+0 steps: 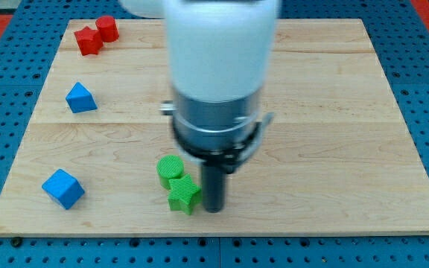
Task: Separate the green circle from green star
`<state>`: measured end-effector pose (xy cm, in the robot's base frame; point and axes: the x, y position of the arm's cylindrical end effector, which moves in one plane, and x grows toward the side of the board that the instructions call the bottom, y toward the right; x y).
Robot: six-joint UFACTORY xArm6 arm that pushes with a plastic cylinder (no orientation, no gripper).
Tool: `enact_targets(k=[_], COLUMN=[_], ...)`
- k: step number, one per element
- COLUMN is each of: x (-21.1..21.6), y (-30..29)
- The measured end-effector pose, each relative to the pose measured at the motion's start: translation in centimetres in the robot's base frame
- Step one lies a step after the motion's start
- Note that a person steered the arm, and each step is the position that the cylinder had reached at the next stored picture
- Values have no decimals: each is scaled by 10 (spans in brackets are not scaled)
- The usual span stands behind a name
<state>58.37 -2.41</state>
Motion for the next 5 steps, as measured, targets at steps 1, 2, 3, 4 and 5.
enact_targets(k=[1,2,3,4,5], x=[-5,-11,-24,-77,-58], y=[-75,-87,-6,35,-15])
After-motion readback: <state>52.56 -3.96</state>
